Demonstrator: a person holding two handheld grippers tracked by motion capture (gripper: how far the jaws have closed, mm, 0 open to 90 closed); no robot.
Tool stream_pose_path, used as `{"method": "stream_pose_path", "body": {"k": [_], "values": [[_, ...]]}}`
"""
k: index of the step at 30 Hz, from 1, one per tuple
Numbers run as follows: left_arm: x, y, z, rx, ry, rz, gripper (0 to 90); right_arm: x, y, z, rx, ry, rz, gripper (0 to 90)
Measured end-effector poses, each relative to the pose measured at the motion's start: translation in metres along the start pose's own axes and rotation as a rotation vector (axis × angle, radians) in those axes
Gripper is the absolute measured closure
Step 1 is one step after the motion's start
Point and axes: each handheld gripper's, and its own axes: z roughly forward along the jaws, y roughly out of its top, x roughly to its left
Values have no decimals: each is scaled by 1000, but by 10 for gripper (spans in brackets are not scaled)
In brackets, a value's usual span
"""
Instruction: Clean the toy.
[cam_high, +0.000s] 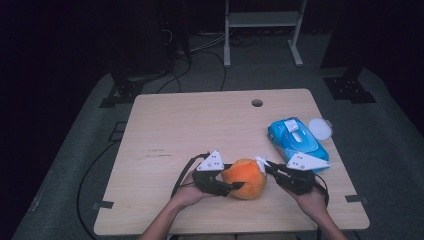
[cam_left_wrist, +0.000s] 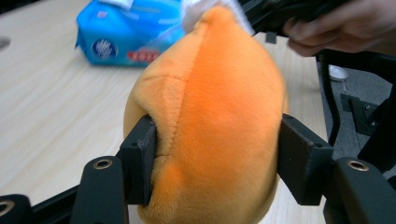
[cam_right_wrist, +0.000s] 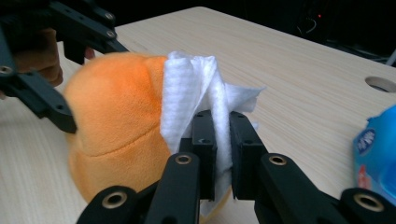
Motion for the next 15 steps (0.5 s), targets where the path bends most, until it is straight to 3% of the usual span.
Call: {"method": "stream_pose_path", "body": {"k": [1, 2, 4, 8, 11, 12, 15], "values": [[0, 0, 0, 0, 0, 0, 384, 0, 0, 0, 0, 0, 0, 817], [0, 1, 0, 18, 13, -20, 383, 8, 5, -1, -6, -11, -40, 818], [1, 2, 1, 24, 24, -34, 380, 15, 10, -1, -14, -25, -75, 817], [6, 4, 4, 29, 28, -87, 372, 23, 14, -4, -29, -27, -107, 818], [8, 6, 6, 39, 37, -98, 366, 26, 14, -5, -29, -20, -114, 818], [8, 10, 11, 31, 39, -110, 364, 31, 14, -5, -27, 2, -127, 817], [7, 13, 15, 42, 45, -92, 353, 35, 15, -4, -7, -14, -162, 817]]}}
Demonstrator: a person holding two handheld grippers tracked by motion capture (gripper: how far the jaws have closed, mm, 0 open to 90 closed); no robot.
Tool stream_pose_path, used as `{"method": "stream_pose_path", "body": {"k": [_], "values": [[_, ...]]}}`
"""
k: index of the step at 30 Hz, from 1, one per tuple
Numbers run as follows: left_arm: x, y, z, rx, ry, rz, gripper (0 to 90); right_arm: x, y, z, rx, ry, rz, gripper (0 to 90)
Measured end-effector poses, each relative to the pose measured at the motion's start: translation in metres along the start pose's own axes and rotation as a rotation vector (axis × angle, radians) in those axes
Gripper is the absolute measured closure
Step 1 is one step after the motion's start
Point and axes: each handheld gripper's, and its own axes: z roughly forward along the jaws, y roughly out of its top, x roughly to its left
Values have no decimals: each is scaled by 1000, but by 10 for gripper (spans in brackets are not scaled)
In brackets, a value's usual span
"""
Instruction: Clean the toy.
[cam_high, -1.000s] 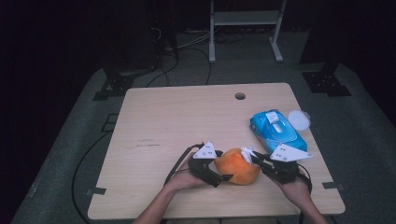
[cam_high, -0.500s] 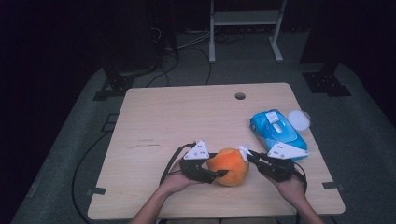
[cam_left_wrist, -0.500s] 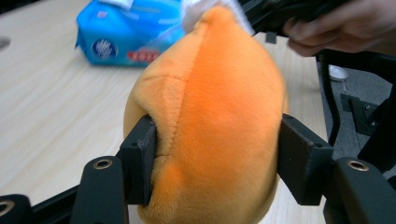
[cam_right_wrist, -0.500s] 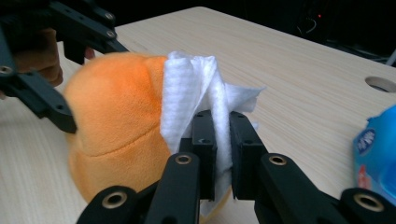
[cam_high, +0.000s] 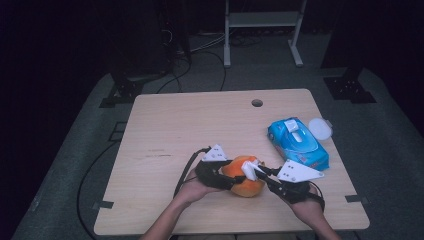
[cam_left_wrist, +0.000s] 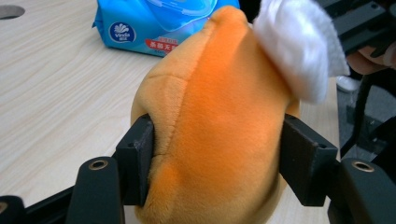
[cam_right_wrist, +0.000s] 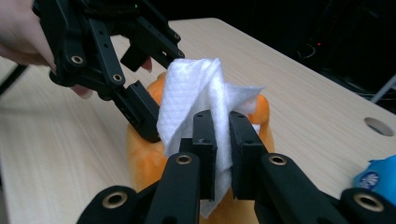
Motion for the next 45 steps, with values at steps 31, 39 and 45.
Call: {"method": "stream_pose_path", "body": {"k": [31, 39, 45], "values": [[5, -10, -3, -38, -1, 35, 354, -3, -1, 8, -24, 39, 45, 817], [-4, -20, -2, -56, 30, 80, 349, -12, 3, 15, -8, 7, 32, 817], [-14, -27, -2, -76, 46, 144, 329, -31, -16, 3, 26, -40, 89, 817]]}}
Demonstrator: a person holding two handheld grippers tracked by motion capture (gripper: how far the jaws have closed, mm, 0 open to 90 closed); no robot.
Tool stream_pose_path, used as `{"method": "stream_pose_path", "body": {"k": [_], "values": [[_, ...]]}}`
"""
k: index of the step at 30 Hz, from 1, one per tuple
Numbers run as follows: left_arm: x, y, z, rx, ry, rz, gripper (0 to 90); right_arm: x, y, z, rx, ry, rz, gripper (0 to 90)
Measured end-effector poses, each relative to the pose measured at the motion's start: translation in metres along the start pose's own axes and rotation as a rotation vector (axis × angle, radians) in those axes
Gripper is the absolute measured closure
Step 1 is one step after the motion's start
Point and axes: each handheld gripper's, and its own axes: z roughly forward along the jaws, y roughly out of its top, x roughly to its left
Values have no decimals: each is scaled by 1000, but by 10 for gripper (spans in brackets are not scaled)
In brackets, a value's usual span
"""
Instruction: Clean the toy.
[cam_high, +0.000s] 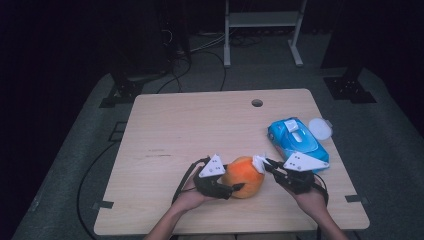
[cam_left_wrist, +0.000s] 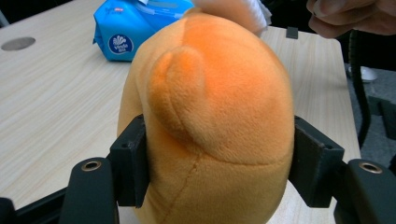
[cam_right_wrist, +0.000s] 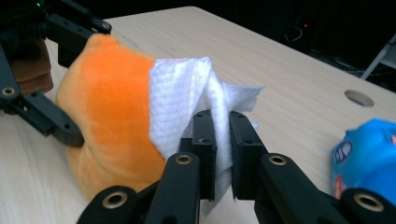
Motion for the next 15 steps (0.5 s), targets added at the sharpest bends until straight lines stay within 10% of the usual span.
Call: {"method": "stream_pose_path", "body": {"k": [9, 15], "values": [[-19, 1, 7, 21, 27, 103, 320, 32, 16, -4, -43, 99, -58, 817], [-23, -1, 8, 26, 10, 154, 313, 24, 25, 11, -27, 67, -73, 817]]}}
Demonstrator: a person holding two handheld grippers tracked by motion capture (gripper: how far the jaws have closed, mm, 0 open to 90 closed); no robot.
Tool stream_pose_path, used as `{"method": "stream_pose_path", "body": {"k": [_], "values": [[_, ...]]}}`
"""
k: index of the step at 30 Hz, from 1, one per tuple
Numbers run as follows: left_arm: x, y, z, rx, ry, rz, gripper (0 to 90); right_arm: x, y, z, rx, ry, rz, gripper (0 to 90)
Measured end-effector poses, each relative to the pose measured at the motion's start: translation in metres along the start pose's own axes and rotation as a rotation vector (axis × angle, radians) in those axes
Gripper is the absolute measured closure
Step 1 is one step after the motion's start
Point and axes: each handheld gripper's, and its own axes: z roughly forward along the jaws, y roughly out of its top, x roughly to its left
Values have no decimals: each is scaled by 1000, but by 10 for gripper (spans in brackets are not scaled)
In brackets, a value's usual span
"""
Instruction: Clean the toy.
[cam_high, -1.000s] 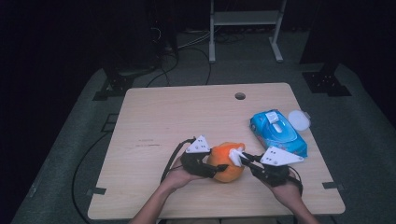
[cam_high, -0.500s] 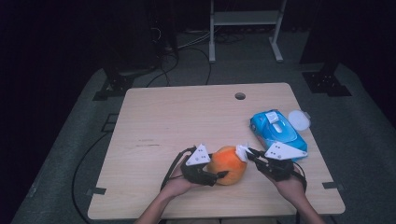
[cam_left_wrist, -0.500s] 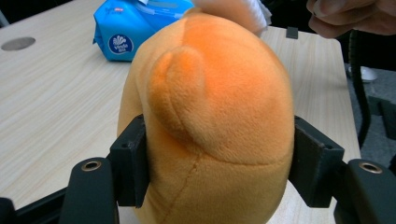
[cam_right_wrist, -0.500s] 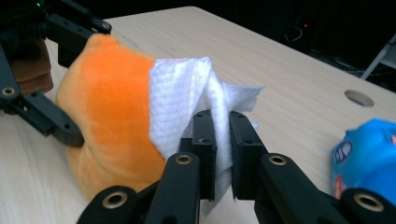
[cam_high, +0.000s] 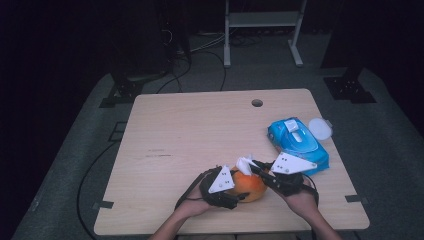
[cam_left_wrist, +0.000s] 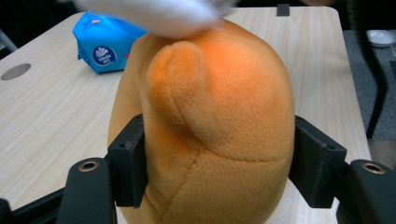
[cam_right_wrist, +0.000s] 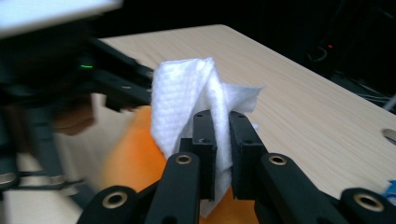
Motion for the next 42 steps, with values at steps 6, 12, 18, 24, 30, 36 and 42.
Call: {"method": "stream_pose_path", "body": {"k": [6, 12, 18, 24, 30, 36, 42], "values": [[6, -2, 1, -36, -54, -86, 194, -18, -19, -7, 26, -17, 62, 817], [-1, 1, 4, -21, -48, -40, 233, -18, -26, -21, 30, -6, 74, 817], [-13, 5, 7, 7, -35, 59, 257, 2, -15, -24, 17, 82, 38, 817], [-12, 1, 4, -9, -29, 56, 269, 4, -8, -9, 40, 82, 16, 817], [-9, -2, 5, -31, -32, 23, 274, -13, -19, -12, 58, 46, 54, 817], [-3, -5, 2, -42, -33, -24, 274, -31, -36, -29, 68, -16, 102, 817], [4, -6, 3, -58, -36, -69, 274, -38, -49, -37, 67, -37, 150, 817]]}}
